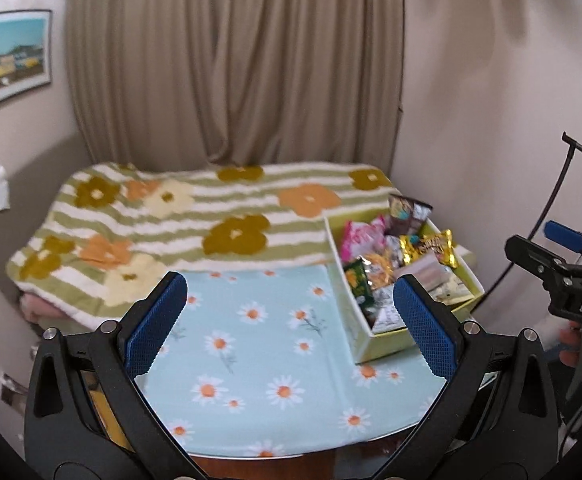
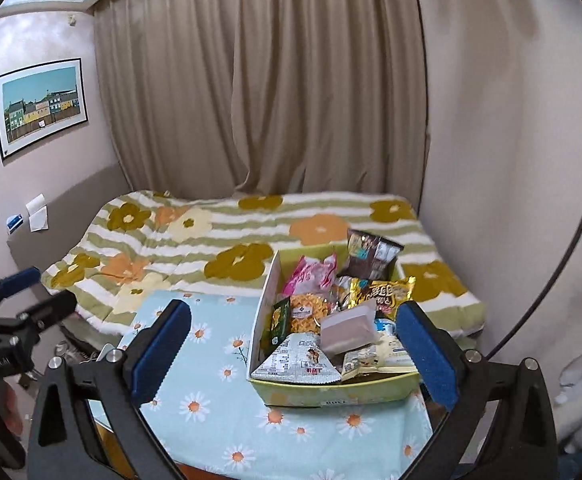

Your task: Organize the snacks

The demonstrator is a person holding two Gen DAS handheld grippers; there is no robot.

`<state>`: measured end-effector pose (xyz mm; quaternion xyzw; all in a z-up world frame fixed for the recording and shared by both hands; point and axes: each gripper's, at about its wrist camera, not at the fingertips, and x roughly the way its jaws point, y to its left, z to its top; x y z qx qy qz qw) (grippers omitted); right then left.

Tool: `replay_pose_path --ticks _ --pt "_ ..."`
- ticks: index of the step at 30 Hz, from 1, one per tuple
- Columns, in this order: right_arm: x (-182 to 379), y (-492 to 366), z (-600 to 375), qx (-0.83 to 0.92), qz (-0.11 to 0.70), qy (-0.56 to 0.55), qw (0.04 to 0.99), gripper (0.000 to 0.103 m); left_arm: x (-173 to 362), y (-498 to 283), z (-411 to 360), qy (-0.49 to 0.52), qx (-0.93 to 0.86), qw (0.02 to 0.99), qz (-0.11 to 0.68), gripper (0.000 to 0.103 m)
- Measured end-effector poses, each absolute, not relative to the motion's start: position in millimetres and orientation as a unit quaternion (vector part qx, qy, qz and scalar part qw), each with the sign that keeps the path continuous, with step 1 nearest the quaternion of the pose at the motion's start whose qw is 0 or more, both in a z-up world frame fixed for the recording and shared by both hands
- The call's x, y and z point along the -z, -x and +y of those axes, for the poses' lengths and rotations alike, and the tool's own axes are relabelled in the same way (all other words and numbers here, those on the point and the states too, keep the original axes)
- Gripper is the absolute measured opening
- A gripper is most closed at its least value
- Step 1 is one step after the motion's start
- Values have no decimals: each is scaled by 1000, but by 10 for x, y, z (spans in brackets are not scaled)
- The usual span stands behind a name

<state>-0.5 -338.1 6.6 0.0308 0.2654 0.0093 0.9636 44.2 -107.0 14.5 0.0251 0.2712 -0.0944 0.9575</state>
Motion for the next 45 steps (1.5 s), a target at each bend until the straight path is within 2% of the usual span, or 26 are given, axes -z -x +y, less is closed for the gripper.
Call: replay_pose_path --ticks 11,45 --pt "-59 325 -3106 20 236 -6 971 102 -198 19 -737 -1 88 968 235 103" --pt "-68 352 -3047 38 253 -15 967 102 -172 -44 -807 -5 89 966 241 103"
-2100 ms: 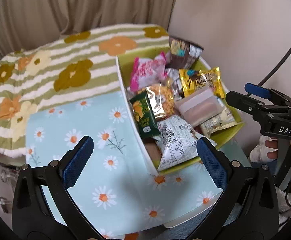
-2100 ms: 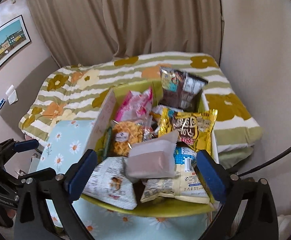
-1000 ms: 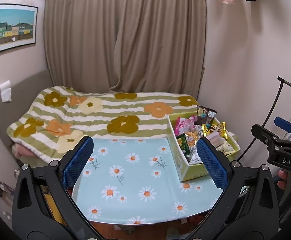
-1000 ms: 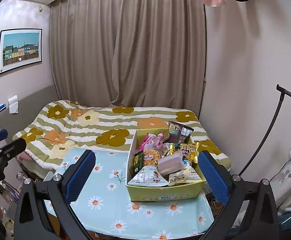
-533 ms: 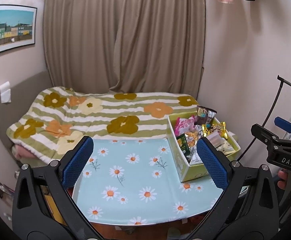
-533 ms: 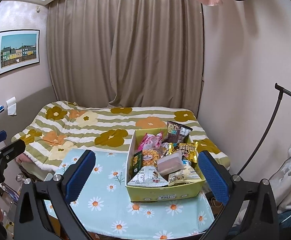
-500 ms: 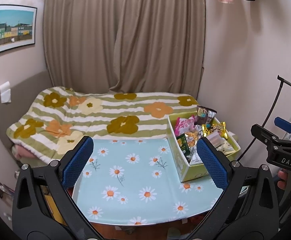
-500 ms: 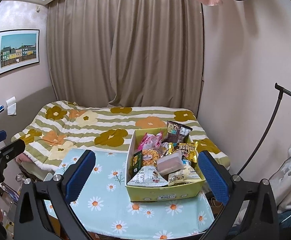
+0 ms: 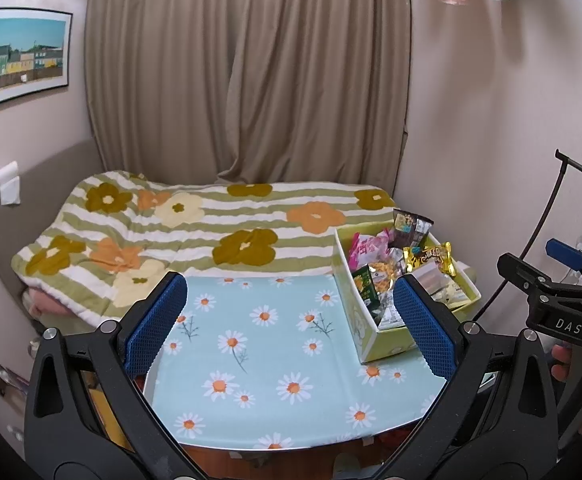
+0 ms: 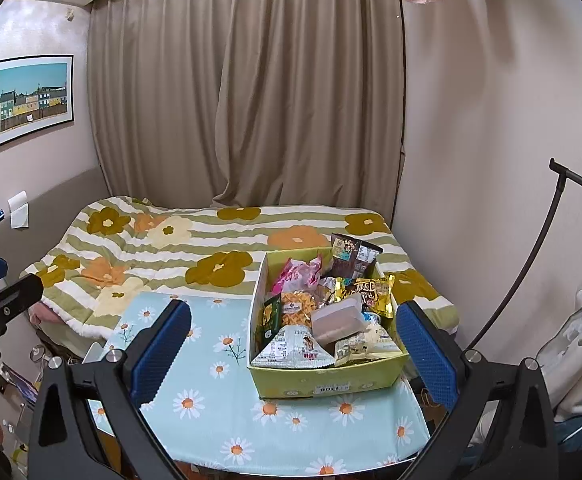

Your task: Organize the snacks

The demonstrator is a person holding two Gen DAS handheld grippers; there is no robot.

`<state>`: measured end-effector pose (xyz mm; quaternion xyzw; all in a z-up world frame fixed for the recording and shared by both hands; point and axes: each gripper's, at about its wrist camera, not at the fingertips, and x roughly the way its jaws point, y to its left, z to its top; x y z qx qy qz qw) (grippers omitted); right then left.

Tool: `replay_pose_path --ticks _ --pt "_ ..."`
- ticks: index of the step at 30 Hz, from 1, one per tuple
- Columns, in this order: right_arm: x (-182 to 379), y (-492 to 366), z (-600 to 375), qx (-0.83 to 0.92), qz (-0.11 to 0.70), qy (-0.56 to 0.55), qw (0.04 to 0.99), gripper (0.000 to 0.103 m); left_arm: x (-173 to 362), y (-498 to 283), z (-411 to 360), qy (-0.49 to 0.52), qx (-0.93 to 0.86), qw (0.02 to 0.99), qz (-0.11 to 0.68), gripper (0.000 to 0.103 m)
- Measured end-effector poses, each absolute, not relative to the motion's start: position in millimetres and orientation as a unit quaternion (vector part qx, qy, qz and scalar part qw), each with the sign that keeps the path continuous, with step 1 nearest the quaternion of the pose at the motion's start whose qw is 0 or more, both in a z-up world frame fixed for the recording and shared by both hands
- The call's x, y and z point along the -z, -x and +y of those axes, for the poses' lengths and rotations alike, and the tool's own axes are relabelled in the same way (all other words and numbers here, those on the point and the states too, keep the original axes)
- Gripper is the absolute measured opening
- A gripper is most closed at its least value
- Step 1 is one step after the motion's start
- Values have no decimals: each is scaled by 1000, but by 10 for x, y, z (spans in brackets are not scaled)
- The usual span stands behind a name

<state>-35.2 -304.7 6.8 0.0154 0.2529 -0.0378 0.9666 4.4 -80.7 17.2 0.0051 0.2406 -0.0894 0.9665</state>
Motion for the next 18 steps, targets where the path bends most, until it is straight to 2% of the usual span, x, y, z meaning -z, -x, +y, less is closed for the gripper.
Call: replay_pose_path --ticks 18 --pt "-14 338 -3073 41 259 -19 965 102 -139 -34 -831 -7 88 966 241 103"
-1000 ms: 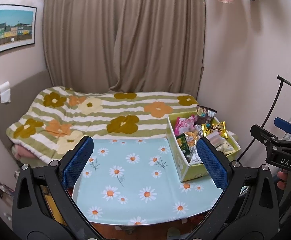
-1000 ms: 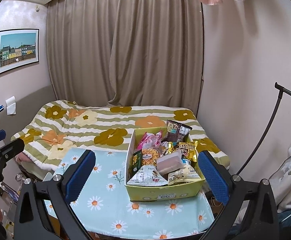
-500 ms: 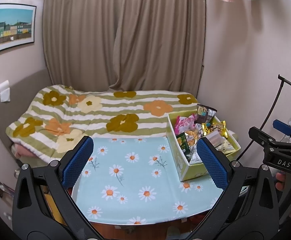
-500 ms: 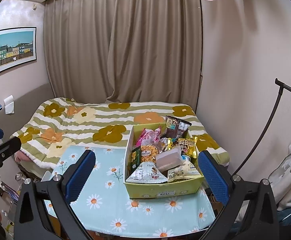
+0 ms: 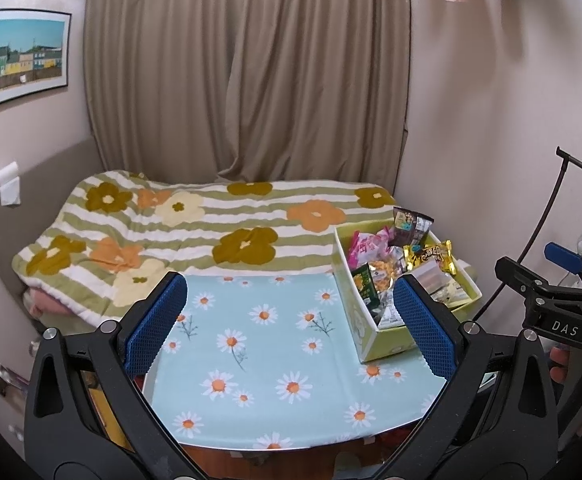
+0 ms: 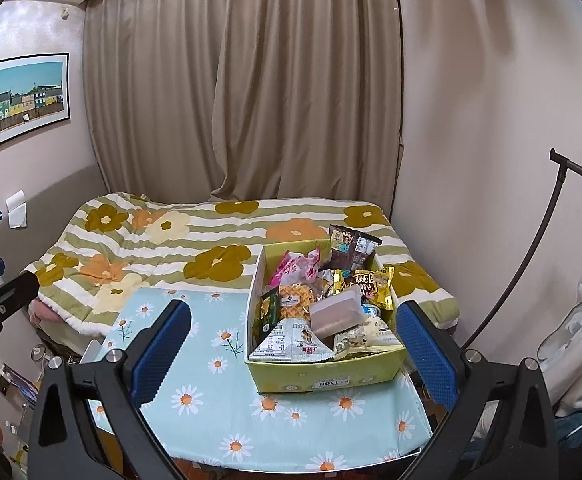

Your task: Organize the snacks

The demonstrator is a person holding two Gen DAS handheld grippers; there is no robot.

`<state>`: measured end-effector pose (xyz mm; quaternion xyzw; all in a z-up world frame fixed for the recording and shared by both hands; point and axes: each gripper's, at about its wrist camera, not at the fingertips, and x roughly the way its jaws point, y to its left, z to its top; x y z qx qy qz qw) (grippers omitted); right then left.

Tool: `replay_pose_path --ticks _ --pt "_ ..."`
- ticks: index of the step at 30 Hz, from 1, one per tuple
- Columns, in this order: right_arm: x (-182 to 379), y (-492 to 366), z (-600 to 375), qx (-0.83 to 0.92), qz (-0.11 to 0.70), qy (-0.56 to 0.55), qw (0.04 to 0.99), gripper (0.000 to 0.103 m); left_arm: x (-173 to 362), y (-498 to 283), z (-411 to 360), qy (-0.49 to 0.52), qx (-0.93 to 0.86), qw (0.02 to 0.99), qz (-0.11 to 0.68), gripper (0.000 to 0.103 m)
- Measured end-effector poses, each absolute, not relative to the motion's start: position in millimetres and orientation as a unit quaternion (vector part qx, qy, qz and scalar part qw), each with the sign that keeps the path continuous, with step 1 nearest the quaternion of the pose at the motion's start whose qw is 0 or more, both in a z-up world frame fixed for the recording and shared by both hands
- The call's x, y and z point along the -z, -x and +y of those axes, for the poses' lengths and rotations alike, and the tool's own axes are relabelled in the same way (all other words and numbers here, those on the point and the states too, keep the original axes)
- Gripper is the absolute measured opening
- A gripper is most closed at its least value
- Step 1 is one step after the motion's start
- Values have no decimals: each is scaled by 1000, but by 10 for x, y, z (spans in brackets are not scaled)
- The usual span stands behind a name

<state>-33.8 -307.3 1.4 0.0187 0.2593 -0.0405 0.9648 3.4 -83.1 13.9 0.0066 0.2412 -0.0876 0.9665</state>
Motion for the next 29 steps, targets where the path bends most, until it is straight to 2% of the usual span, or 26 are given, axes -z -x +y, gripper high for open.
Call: replay_pose_path --ticks 29 --pt "91 257 -3012 37 274 -22 961 102 -70 -123 -903 -38 55 971 230 103"
